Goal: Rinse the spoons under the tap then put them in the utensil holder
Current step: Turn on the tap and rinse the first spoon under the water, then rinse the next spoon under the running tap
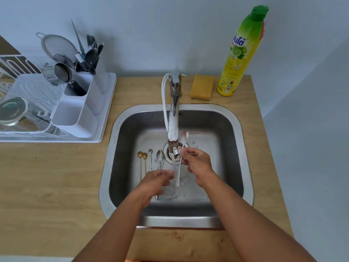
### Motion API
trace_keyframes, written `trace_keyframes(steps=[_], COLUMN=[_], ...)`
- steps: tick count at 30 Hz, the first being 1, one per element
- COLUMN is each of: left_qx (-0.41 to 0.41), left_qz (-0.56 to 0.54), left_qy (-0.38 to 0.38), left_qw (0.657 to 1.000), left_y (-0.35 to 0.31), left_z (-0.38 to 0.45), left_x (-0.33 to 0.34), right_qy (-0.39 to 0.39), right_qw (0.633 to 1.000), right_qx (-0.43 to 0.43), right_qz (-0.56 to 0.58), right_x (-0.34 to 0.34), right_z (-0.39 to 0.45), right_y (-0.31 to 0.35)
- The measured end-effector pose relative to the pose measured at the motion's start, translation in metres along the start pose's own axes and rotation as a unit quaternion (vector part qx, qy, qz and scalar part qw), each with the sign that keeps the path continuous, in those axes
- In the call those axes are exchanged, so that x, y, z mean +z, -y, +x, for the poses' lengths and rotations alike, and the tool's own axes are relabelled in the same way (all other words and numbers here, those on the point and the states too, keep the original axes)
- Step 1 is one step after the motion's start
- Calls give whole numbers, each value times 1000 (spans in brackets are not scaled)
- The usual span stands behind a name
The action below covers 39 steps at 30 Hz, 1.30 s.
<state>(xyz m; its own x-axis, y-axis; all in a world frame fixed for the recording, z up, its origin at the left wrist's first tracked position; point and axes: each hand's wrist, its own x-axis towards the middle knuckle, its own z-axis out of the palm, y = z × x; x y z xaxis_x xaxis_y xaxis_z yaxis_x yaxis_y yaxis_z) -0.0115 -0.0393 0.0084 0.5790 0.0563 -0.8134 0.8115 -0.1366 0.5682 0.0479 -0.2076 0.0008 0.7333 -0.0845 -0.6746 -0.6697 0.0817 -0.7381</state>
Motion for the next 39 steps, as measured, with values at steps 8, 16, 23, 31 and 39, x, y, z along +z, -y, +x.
trace_keyframes(steps=[8,16,23,31,39], left_qx=[58,26,10,-17,-18], left_qz=[125,376,406,361,7], left_qy=[-191,-223,-240,-211,-123], left_qw=[972,899,882,908,992], left_y=[2,-9,-4,-5,-1], left_z=[49,68,66,61,48], left_x=[-20,-4,0,0,-7], right_qy=[-77,-96,-107,-140,-120], right_qw=[984,963,926,894,912], right_qx=[40,34,25,13,-9], right_qz=[-154,-251,-361,-426,-392], right_x=[-23,-19,-15,-10,-12], right_z=[21,32,37,39,24], right_y=[-40,-47,-42,-43,-33])
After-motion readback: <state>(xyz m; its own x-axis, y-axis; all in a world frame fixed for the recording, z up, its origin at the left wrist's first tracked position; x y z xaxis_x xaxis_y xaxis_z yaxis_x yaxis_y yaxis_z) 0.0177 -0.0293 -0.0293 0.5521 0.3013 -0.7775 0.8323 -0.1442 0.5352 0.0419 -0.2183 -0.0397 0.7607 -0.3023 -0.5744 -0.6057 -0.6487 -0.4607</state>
